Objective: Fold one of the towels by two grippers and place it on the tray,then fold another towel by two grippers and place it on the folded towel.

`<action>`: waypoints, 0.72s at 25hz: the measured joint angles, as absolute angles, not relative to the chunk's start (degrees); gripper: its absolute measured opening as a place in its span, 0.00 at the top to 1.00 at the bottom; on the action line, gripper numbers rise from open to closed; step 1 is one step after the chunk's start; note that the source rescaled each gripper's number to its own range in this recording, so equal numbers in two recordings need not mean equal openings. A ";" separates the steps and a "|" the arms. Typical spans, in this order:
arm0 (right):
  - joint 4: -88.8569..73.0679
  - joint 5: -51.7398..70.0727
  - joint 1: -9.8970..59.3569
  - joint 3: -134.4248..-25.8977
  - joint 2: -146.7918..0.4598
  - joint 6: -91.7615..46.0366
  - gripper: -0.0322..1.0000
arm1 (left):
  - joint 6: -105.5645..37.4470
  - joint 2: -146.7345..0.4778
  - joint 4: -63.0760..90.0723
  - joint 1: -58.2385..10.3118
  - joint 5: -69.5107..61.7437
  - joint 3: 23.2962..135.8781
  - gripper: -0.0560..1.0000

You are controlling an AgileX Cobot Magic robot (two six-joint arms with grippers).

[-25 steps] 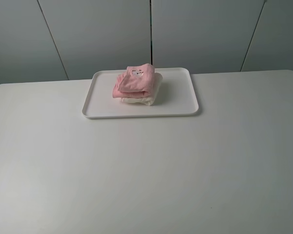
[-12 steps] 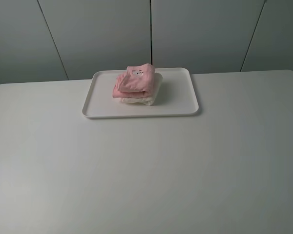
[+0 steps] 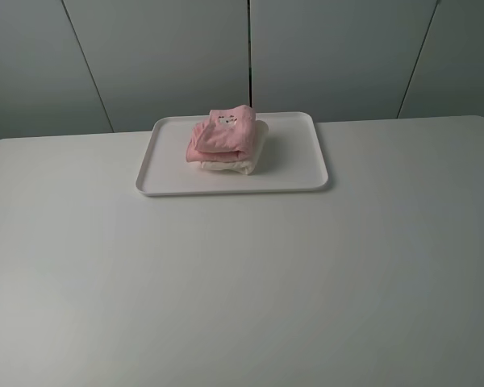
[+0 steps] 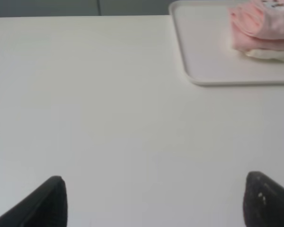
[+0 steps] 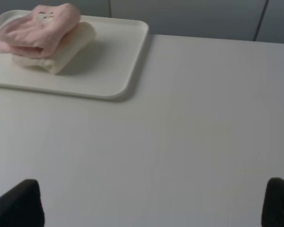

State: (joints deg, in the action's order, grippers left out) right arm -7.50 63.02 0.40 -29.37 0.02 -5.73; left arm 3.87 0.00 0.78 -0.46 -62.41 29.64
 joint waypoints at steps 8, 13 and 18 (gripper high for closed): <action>-8.09 63.02 -3.06 -29.37 0.02 -5.97 0.00 | 3.87 0.00 0.41 5.60 -62.41 29.64 0.03; -8.09 63.02 -3.06 -29.37 0.02 -5.97 0.00 | 3.87 0.00 0.41 5.60 -62.41 29.64 0.03; -8.09 63.02 -3.06 -29.37 0.02 -5.97 0.00 | 3.77 0.00 0.41 5.60 -62.41 29.64 0.03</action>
